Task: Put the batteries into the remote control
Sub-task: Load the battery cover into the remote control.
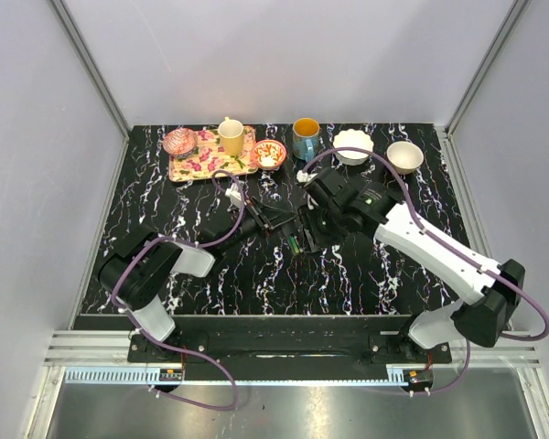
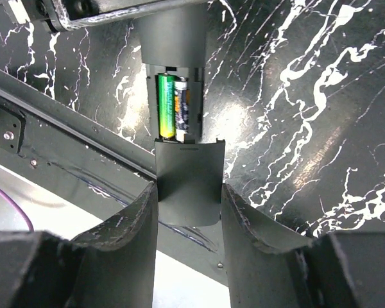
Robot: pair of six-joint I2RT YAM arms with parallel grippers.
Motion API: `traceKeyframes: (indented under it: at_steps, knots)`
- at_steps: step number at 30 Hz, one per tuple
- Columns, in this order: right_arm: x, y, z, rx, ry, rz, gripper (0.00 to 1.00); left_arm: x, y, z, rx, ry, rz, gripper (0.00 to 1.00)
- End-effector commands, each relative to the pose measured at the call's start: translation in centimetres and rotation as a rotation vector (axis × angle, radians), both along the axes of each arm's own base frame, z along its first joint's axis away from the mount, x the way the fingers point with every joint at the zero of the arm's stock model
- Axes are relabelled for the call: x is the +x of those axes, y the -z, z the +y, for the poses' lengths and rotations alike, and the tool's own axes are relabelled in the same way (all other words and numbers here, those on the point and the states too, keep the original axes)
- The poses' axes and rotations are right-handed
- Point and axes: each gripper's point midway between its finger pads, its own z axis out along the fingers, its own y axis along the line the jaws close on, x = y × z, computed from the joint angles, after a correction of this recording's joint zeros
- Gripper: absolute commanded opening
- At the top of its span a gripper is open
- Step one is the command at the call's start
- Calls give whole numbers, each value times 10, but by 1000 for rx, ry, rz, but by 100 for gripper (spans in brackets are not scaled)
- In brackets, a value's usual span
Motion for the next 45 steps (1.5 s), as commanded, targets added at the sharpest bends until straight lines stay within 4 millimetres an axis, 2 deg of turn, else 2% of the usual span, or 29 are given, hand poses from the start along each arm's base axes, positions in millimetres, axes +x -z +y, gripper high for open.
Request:
traceKeyframes:
  at_steps: [1, 10, 27, 45]
  knots:
    - [-1, -7, 14, -2, -45, -8, 0, 2, -46, -4, -101, 9, -130, 0]
    - [12, -2, 20, -49, -49, -48, 0, -2, -41, -4, -83, 17, -122, 0]
    - [25, 10, 31, -78, -50, -59, 0, -4, -36, -6, -65, 12, -103, 0]
    - [27, 22, 38, -77, -47, -46, 0, -4, -32, -6, -58, 10, -76, 0]
